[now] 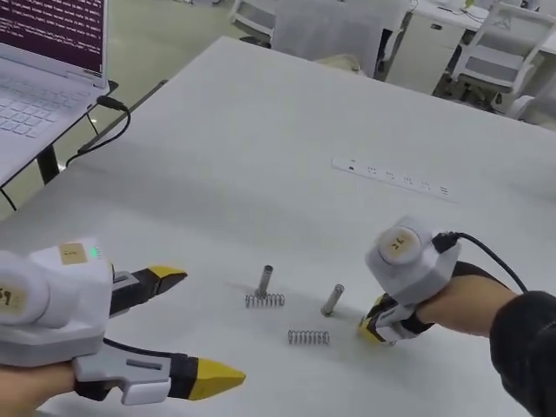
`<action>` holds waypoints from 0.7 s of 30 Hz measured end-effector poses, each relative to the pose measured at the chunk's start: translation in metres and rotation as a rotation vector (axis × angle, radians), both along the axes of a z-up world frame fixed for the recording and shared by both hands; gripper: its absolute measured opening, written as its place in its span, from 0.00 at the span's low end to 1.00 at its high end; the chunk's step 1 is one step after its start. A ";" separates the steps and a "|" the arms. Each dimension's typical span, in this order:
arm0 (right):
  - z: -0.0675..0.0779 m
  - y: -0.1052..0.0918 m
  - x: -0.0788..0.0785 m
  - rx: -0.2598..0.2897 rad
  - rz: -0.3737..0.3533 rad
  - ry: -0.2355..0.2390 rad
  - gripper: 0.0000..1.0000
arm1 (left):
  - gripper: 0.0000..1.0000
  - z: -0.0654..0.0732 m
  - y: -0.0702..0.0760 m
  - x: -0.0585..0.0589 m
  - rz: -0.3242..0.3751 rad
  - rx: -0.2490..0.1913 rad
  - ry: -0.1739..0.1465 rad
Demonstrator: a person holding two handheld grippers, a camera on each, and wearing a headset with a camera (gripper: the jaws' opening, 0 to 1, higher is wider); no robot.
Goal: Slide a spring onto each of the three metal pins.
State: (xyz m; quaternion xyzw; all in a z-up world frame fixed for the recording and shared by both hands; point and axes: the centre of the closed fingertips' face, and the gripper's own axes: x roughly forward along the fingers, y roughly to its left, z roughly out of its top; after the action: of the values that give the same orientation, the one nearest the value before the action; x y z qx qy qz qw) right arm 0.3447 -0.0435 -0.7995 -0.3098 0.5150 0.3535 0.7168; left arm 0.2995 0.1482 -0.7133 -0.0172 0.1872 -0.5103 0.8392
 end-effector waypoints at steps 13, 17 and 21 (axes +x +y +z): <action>0.003 0.001 -0.006 0.020 -0.008 0.004 0.08 | 0.89 0.002 0.001 -0.001 -0.004 0.005 -0.006; 0.010 0.000 -0.011 0.041 -0.020 -0.017 0.08 | 0.89 0.006 -0.001 -0.002 -0.012 0.004 -0.013; 0.020 -0.001 -0.015 0.065 -0.037 -0.046 0.08 | 0.89 0.010 -0.002 -0.002 -0.019 0.003 -0.022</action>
State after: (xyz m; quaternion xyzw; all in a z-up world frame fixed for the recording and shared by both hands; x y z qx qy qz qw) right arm 0.3294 -0.0445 -0.7800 -0.2848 0.4926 0.3493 0.7444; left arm 0.2973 0.1460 -0.7036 -0.0083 0.1789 -0.5180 0.8364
